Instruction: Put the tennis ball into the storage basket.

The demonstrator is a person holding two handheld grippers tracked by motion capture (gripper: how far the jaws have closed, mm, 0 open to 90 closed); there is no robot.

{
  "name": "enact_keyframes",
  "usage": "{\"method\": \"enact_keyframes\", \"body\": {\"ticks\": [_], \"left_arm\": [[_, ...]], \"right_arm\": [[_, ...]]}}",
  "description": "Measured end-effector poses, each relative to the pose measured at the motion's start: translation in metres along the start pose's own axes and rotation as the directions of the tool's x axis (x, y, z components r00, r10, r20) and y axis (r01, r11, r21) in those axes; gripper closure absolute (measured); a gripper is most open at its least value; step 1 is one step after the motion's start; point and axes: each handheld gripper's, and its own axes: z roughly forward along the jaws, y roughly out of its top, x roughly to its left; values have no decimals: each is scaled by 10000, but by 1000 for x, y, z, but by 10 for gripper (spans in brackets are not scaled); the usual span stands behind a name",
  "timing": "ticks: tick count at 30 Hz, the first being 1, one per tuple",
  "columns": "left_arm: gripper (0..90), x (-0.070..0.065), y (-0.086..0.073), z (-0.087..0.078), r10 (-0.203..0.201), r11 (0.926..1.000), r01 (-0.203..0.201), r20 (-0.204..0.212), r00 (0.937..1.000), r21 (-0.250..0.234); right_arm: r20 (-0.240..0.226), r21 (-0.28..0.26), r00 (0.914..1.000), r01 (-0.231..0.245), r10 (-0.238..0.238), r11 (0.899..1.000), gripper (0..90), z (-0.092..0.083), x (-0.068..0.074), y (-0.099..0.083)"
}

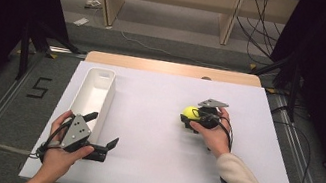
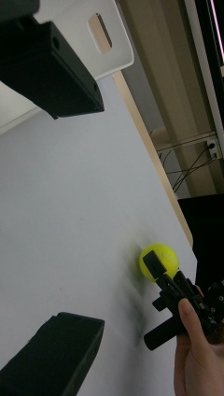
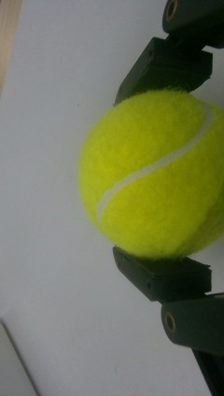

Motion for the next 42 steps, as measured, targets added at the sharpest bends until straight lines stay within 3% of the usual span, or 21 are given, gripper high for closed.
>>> {"method": "enact_keyframes", "body": {"ticks": [42], "left_arm": [[0, -1, 1, -1, 27, 10000, -27, -30, 10000, -62]], "right_arm": [[-109, -541, 9996, 259, -265, 9982, 268, -14, 13, 14]]}}
